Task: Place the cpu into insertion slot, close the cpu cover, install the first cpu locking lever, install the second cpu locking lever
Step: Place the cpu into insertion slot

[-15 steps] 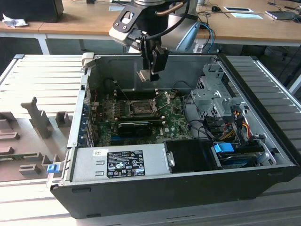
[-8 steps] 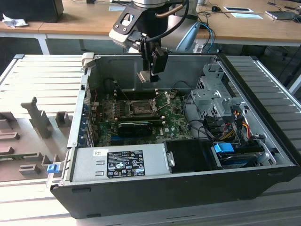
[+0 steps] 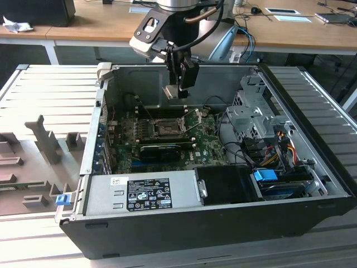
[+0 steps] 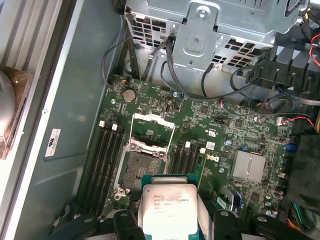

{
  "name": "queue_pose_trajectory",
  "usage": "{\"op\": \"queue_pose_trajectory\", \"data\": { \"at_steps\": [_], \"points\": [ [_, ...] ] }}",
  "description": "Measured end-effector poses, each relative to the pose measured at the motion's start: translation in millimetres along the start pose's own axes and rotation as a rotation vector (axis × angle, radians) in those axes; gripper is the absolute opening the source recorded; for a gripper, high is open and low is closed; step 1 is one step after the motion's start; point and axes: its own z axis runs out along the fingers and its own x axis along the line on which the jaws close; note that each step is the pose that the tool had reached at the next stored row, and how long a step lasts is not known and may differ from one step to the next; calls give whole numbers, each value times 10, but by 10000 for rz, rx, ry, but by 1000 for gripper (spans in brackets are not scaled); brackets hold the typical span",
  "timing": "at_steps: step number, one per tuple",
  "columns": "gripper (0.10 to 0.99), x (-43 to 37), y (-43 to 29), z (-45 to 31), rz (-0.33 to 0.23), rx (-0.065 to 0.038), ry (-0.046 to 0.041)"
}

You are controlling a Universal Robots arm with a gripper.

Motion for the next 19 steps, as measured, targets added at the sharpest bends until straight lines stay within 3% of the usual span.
{"op": "queue_pose_trajectory", "data": {
  "at_steps": [19],
  "points": [
    [529,-1,-5,55,2,0,0]
  ]
}}
